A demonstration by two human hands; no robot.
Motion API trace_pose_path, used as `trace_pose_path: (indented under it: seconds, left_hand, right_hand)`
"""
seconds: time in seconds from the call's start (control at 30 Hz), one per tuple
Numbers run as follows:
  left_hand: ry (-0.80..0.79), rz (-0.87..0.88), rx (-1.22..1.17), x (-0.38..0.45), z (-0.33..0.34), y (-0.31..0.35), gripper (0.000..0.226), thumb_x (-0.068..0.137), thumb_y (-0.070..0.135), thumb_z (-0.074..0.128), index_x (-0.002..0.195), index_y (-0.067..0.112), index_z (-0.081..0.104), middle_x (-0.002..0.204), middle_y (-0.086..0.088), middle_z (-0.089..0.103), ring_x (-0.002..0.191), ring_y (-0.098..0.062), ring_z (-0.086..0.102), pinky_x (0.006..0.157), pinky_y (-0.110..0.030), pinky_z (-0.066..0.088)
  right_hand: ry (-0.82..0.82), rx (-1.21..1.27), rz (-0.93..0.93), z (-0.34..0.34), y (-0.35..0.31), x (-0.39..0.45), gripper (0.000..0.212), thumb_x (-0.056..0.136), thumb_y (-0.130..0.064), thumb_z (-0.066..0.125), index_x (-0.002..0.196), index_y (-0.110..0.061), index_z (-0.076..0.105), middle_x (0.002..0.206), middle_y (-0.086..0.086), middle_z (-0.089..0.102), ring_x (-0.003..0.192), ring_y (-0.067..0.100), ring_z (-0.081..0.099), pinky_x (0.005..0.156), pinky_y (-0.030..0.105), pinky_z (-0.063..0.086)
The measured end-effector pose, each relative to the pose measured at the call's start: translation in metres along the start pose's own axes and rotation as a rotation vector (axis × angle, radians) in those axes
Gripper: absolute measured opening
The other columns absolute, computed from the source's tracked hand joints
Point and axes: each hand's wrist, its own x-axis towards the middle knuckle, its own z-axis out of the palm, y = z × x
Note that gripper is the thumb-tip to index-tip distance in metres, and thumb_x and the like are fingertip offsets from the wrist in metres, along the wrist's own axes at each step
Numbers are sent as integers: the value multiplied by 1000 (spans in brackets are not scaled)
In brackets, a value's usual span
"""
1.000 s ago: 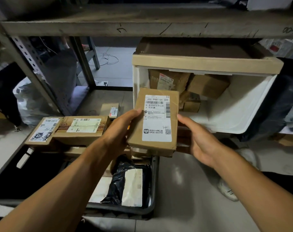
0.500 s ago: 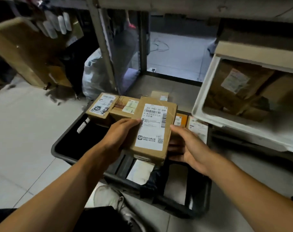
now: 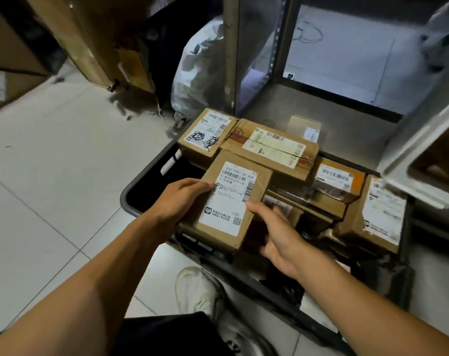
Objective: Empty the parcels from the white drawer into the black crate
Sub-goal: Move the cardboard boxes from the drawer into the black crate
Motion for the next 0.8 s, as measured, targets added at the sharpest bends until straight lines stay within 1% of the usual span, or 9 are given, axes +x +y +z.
trace_pose_path:
  seconds: [0.1, 0.27, 0.37, 0.43, 0.5, 0.57, 0.63, 0.73, 0.8]
  left_hand:
    - [2, -15, 65, 10, -14, -7, 25, 94, 37, 64, 111, 19, 67, 95, -5, 78, 83, -22, 76, 71, -34, 59]
    - [20, -41, 121, 31, -32, -17, 22, 97, 34, 61, 113, 19, 67, 94, -1, 78, 84, -19, 76, 80, -38, 61]
    - [15, -54, 190, 43, -41, -18, 22, 98, 31, 60, 116, 18, 65, 95, -1, 78, 83, -16, 76, 73, -33, 61]
    - [13, -67, 256, 51, -47, -18, 22, 98, 30, 61, 117, 19, 64, 99, -1, 76, 84, -17, 75, 71, -31, 61]
    - [36, -58, 405, 60, -52, -22, 24, 96, 26, 64, 120, 20, 63, 106, 0, 72, 89, -17, 72, 74, -31, 61]
    - [10, -57, 550, 68, -54, -27, 37, 94, 19, 67, 130, 19, 59, 120, -4, 67, 98, -21, 68, 85, -37, 59]
    - [-31, -40, 716, 73, -52, -29, 46, 92, 18, 68, 136, 14, 55, 126, -7, 64, 101, -24, 66, 86, -35, 57]
    - [-84, 6, 920, 79, -50, -31, 37, 90, 28, 70, 124, 15, 62, 120, -7, 67, 98, -23, 67, 77, -30, 57]
    - [-103, 42, 980, 82, -50, -32, 33, 91, 31, 66, 121, 19, 64, 120, -6, 67, 102, -23, 65, 81, -31, 56]
  right_hand:
    - [-18, 26, 29, 13, 10, 13, 59, 81, -44, 76, 133, -35, 51, 122, -4, 72, 114, 19, 67, 105, 56, 47]
    - [-16, 7, 68, 36, 17, 34, 87, 60, -58, 82, 138, -40, 47, 130, -9, 68, 121, 18, 62, 113, 59, 38]
    - [-9, -7, 70, 44, 20, 45, 66, 74, -51, 78, 132, -35, 52, 130, -7, 68, 120, 18, 62, 111, 57, 41]
    - [-7, -19, 102, 46, 23, 51, 87, 69, -53, 80, 145, -32, 42, 143, -5, 59, 129, 22, 56, 112, 57, 40]
    - [-19, -89, 129, 50, 25, 59, 92, 79, -47, 77, 156, -29, 30, 153, -2, 46, 136, 28, 48, 111, 52, 43]
    - [-21, -158, 134, 54, 25, 64, 77, 92, -35, 70, 157, -27, 30, 150, 4, 47, 130, 30, 52, 107, 46, 48]
    - [-30, -190, 144, 60, 25, 70, 72, 95, -30, 67, 157, -30, 30, 147, 8, 50, 127, 29, 54, 105, 46, 49]
    - [-49, -178, 155, 73, 25, 79, 76, 95, -24, 66, 158, -35, 26, 149, 5, 49, 134, 29, 50, 108, 50, 46]
    - [-70, -146, 169, 82, 27, 85, 80, 94, -18, 65, 159, -35, 21, 151, 2, 48, 135, 27, 49, 110, 52, 44]
